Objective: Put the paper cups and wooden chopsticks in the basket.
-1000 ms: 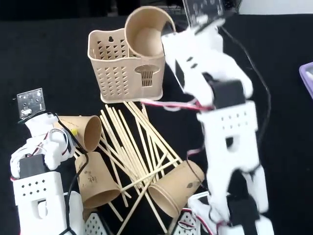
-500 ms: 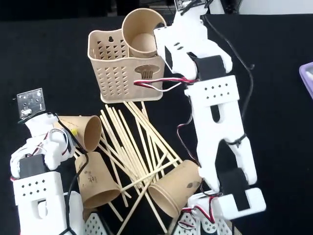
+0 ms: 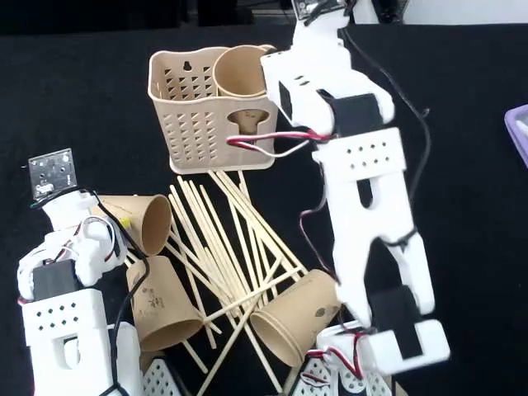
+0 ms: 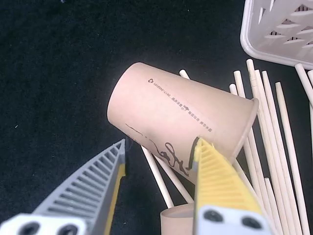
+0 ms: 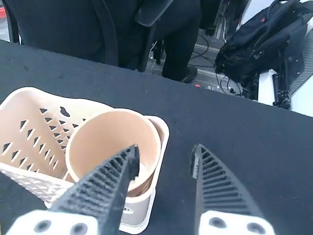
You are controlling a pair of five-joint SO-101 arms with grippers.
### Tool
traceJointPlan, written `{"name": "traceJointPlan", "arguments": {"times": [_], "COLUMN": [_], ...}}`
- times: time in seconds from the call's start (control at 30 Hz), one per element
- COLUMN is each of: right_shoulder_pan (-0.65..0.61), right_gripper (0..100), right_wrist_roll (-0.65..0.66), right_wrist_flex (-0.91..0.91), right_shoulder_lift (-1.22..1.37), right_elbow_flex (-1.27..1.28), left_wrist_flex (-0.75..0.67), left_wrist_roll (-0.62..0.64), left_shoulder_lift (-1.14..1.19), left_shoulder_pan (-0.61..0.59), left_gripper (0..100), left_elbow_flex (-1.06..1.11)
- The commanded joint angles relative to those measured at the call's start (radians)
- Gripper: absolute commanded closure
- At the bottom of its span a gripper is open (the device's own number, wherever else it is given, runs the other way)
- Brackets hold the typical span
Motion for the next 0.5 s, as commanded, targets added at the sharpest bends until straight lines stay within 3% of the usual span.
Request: {"name": "traceJointPlan", "arguments": {"times": [0.0, 0.17, 0.47], "right_shoulder_pan": [-0.011, -0.006, -0.025], "right_gripper": [82.2, 82.1, 81.9], "right_wrist_roll": [0.003, 0.086, 0.115], "right_wrist_flex": [0.084, 0.218, 0.517], "right_shoulder_lift": [-0.116, -0.174, -0.283], "right_elbow_flex": [-0.056, -0.039, 0.059], "left_wrist_flex": [-0.015, -0.015, -0.015], "left_wrist_roll": [-0.005, -0.005, -0.005], "left_shoulder_lift": [-0.012, -0.012, -0.012], "left_shoulder_pan": [-0.010, -0.010, -0.010], "left_gripper": [78, 78, 78], "left_elbow_flex": [-0.005, -0.005, -0.005]}}
